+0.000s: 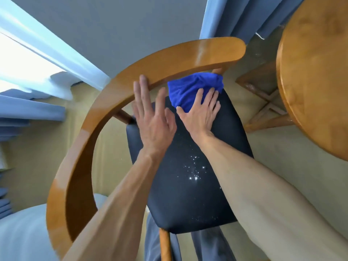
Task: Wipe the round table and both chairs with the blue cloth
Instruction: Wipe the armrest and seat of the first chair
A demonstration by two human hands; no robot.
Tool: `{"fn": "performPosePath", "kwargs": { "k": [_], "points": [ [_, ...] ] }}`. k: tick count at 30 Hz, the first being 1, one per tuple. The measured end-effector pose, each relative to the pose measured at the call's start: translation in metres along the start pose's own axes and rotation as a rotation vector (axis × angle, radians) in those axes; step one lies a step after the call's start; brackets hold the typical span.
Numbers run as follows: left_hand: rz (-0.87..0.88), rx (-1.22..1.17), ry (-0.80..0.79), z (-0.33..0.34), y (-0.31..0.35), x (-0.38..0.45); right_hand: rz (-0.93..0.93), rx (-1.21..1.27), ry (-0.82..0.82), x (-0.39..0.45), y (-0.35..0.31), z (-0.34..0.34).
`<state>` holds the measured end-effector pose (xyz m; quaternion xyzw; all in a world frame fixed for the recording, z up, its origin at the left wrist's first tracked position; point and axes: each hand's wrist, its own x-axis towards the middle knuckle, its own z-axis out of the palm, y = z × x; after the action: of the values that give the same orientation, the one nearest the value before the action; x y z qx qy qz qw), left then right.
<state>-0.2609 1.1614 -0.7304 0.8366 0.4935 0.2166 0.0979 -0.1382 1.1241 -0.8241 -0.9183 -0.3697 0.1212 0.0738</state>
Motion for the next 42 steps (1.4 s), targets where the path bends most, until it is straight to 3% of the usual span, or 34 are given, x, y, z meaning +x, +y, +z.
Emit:
{"fn": "performPosePath", "kwargs": {
  "k": [2, 3, 6, 8, 9, 11, 14, 21, 27, 30, 33, 38, 42],
  "points": [
    [-0.005, -0.027, -0.158, 0.009, -0.010, -0.048, 0.001, 0.012, 0.040, -0.001, -0.006, 0.007],
    [-0.111, -0.022, -0.225, 0.012, -0.019, -0.073, 0.000, 0.025, 0.045, -0.001, -0.009, 0.009],
    [-0.780, 0.041, -0.363, 0.017, -0.065, -0.137, 0.006, 0.066, 0.017, 0.000, -0.018, 0.016],
    [-1.247, -0.062, -0.452, 0.019, -0.101, -0.162, 0.019, 0.105, 0.032, 0.001, -0.022, 0.019],
    [-1.414, -0.157, -0.503, 0.018, -0.113, -0.167, 0.021, 0.132, 0.044, 0.000, -0.024, 0.020],
    [-1.565, -0.363, -0.563, 0.013, -0.127, -0.170, 0.022, 0.179, 0.061, -0.006, -0.032, 0.024],
    [-1.535, -0.540, -0.547, 0.010, -0.125, -0.171, 0.009, 0.227, 0.067, -0.012, -0.043, 0.024],
    [-1.438, -0.633, -0.428, 0.003, -0.120, -0.199, -0.063, 0.229, 0.021, -0.018, -0.059, 0.016],
    [-1.489, -0.481, -0.397, 0.013, -0.117, -0.201, -0.277, 0.117, -0.028, -0.081, -0.077, 0.021],
    [-1.606, -0.450, -0.395, 0.005, -0.109, -0.194, -0.372, 0.020, -0.031, -0.114, -0.078, 0.021],
    [-1.646, -0.411, -0.475, 0.010, -0.114, -0.191, -0.377, -0.060, -0.020, -0.105, -0.082, 0.024],
    [-1.615, -0.364, -0.499, 0.016, -0.122, -0.179, -0.467, -0.072, -0.171, -0.084, -0.087, 0.033],
    [-1.629, -0.340, -0.437, 0.018, -0.109, -0.171, -0.541, -0.087, -0.116, -0.061, -0.066, 0.024]
  ]
}}
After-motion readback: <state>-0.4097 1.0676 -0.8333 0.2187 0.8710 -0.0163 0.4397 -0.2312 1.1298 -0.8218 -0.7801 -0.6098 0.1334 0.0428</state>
